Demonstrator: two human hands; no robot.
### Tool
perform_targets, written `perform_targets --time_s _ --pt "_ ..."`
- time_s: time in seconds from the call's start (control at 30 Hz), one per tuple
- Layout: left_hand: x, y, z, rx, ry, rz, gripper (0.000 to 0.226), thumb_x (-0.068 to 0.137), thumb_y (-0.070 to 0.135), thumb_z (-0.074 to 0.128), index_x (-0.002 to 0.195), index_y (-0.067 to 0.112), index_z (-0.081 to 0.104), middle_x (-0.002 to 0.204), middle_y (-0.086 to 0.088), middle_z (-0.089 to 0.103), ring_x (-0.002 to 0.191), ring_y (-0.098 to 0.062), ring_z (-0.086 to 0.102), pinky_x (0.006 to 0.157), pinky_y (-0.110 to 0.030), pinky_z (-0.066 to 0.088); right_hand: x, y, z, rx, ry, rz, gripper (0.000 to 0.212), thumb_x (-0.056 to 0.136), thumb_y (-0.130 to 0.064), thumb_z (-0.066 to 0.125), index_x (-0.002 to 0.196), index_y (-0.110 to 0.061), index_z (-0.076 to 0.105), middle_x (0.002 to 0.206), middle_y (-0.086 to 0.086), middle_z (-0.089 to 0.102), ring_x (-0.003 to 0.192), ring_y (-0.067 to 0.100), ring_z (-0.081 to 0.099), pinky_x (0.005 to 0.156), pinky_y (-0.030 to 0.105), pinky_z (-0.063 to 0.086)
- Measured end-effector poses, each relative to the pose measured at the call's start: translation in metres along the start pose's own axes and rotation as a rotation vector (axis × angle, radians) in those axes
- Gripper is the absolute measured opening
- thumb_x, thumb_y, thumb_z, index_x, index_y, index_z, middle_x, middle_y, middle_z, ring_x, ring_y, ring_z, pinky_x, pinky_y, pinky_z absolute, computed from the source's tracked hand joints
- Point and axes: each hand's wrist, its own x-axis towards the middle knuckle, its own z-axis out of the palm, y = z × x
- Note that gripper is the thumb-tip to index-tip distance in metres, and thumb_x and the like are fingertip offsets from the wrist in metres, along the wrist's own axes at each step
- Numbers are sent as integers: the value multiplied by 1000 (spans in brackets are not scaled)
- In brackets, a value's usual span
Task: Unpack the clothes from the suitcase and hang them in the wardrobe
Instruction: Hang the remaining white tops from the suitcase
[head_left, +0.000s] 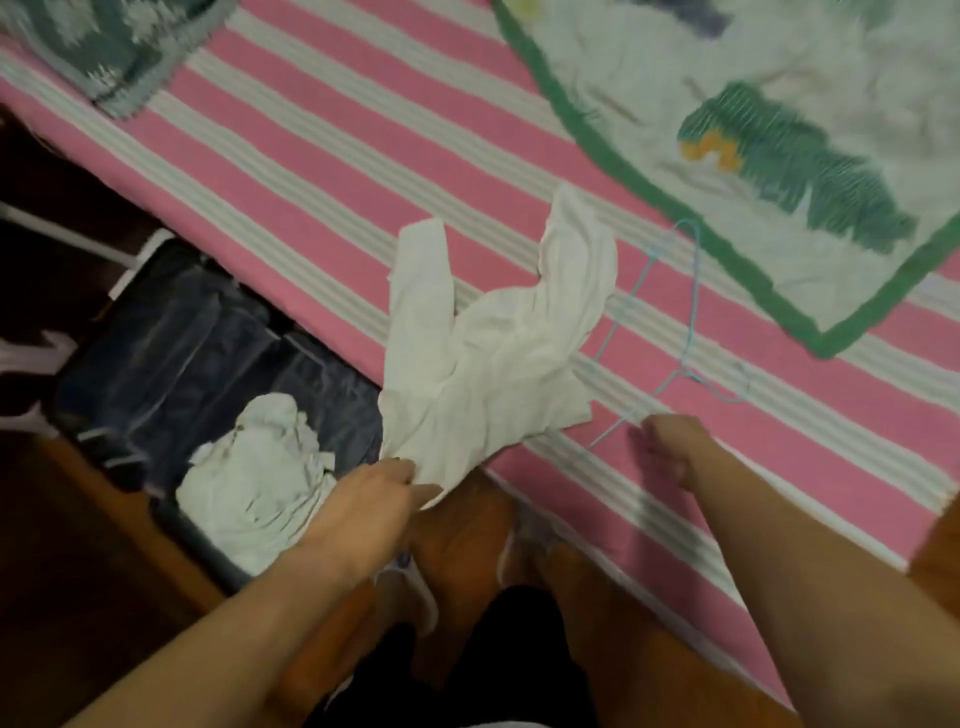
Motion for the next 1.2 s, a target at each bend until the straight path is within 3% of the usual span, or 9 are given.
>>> perform_targets --time_s 0.13,0.27,0.33,0.5,0.7,0.77,0.93,1.07,1.2 --pt "-15 6 21 27 79 -184 52 75 27 79 123 38 66 91 1 49 83 -26 57 62 -34 45 62 -21 20 345 98 -27 15 83 -4 57 94 -12 61 46 2 51 31 9 46 35 17 41" --pt "-26 10 23 -79 -89 -517 71 98 11 44 156 45 20 114 -6 64 103 -30 66 82 -39 51 75 -35 35 602 139 -106 27 97 -25 50 71 -20 51 42 -6 46 43 11 44 40 16 39" --pt "-35 13 24 -261 -28 -610 69 98 8 44 155 44 27 117 -6 69 108 -29 65 91 -38 50 54 -45 40 629 145 -159 26 100 -34 43 78 -22 51 52 -5 41 43 13 37 43 18 38" --pt "-54 21 5 -527 519 -449 39 91 2 67 121 27 70 99 8 59 88 -12 61 79 -32 53 -41 -63 29 430 195 -507 38 106 -18 34 138 -27 51 68 -2 49 47 8 44 46 24 45" --pt "-48 51 -47 -736 844 -176 42 82 -9 61 112 16 76 111 5 62 99 -7 62 85 -19 50 -159 -81 9 35 84 -729 16 93 1 49 99 -10 60 80 5 63 53 16 49 39 25 41" --pt "-54 59 -62 -817 797 -110 45 88 4 57 126 22 71 123 9 59 103 -2 60 89 -14 47 -190 -84 13 -7 -4 -676 7 92 -11 58 88 -8 62 75 7 67 46 15 46 41 26 38" --pt "-63 77 -94 -749 595 109 55 93 31 39 146 32 52 137 17 42 116 -1 51 99 -12 39 -252 -93 45 -81 -409 -461 42 87 -50 70 94 -9 70 76 1 72 42 12 38 39 23 28" --pt "-62 90 -108 -1026 459 199 49 95 11 52 142 25 56 136 26 45 122 15 44 104 -8 32 -262 -86 60 -147 -315 -473 8 85 -14 73 87 -9 67 62 5 61 44 14 53 46 23 38" --pt "-70 80 -113 -1464 202 92 36 95 -8 54 115 15 75 113 -2 75 107 -12 68 91 -21 49 -274 -90 25 -120 -367 -686 21 86 3 62 88 -14 74 77 10 65 67 19 55 64 29 42"
